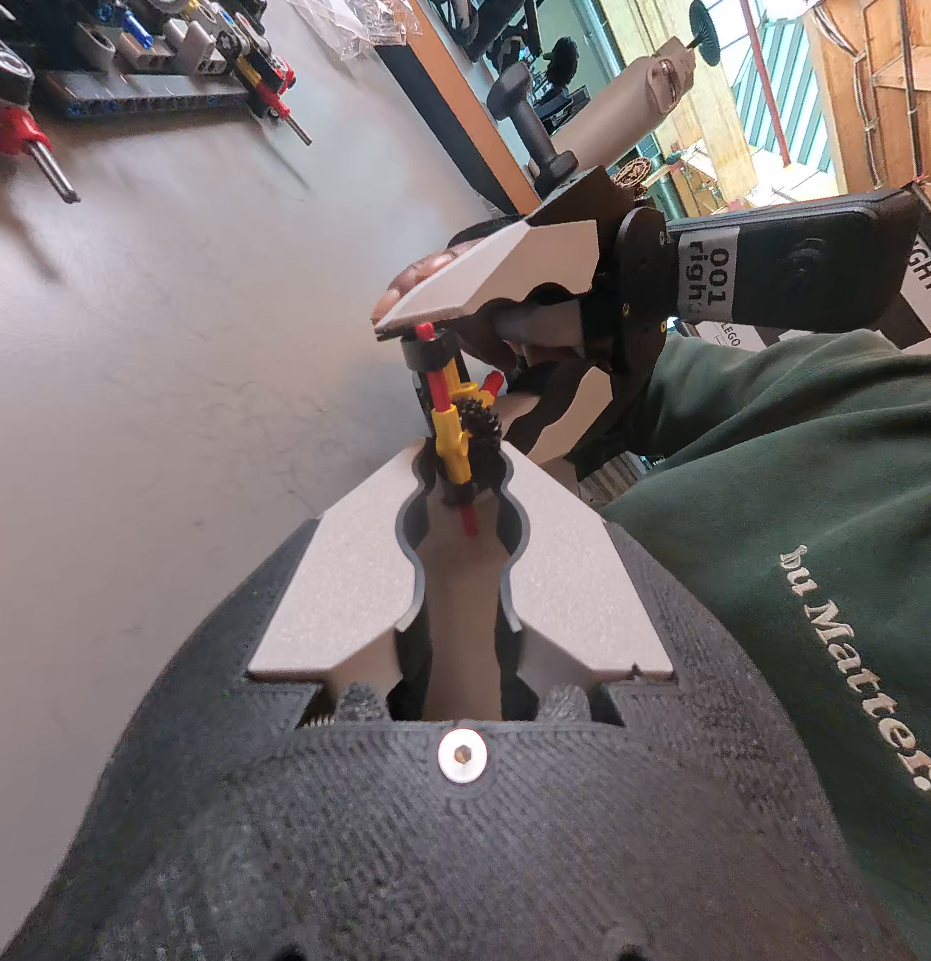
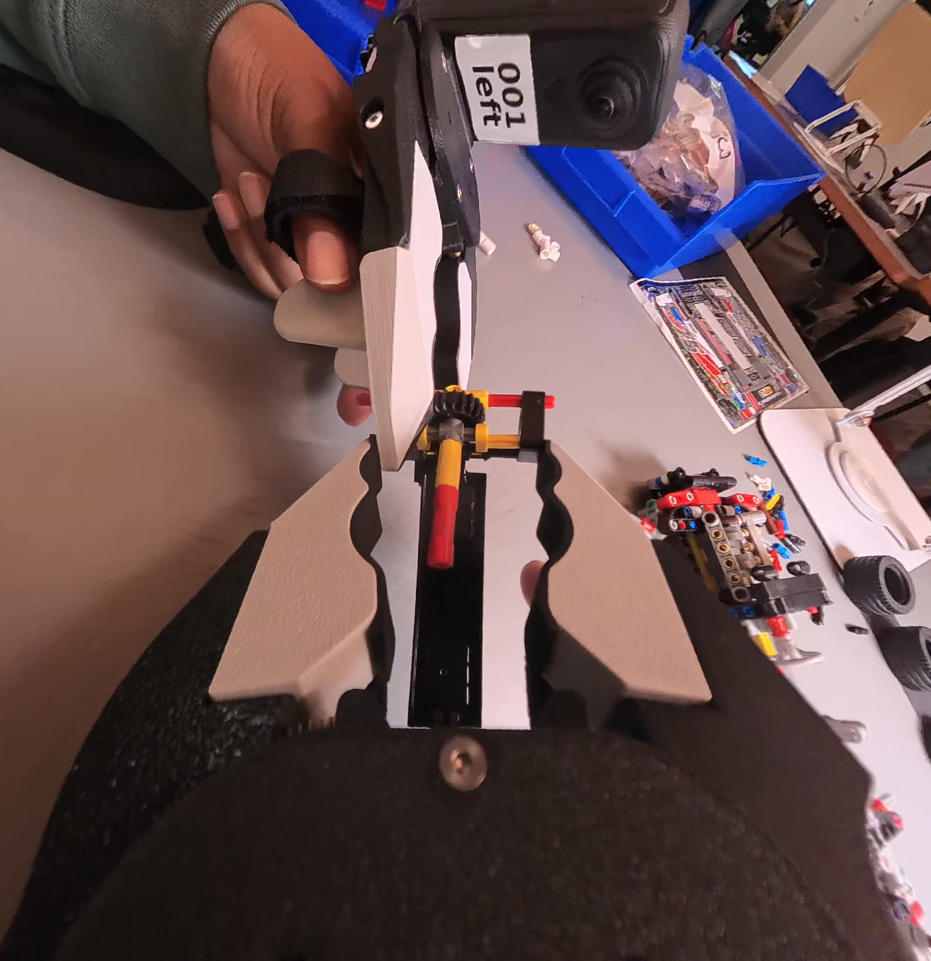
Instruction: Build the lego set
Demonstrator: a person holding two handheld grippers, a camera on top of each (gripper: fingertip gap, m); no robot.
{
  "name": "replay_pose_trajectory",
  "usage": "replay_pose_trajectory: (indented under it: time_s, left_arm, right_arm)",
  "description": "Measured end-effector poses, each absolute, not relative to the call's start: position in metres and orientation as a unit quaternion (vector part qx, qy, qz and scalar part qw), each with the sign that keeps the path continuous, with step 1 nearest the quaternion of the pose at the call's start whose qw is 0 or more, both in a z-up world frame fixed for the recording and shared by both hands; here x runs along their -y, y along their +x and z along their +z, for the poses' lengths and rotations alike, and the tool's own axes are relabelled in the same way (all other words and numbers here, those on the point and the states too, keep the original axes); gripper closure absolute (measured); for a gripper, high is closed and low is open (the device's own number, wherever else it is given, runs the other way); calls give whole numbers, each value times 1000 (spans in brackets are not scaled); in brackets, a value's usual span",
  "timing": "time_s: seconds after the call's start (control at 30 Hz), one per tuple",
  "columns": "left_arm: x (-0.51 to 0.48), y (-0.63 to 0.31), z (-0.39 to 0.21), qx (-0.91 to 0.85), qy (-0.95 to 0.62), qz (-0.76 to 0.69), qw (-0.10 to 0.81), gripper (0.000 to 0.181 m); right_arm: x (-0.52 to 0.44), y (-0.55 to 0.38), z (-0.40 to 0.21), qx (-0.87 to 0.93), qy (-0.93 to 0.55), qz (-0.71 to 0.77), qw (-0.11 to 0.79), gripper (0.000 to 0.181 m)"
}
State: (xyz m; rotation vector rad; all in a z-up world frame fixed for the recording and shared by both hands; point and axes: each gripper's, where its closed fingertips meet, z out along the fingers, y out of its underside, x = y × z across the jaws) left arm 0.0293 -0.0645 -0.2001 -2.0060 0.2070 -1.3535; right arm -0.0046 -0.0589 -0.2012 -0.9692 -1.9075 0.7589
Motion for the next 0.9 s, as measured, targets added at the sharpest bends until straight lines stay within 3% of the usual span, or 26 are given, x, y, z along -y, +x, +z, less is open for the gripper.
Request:
replay_pose_trajectory:
  time_s: [0.53, 0.9]
  left_arm:
    - [65, 29, -205, -64, -784, -524, 328, 163]
    - [63, 29, -206, -48, -786, -520, 331, 165]
  right_arm:
    - [62, -4, -207, 761, -392, 326, 401, 125]
    - [60, -6, -205, 772, -366, 266, 447, 124]
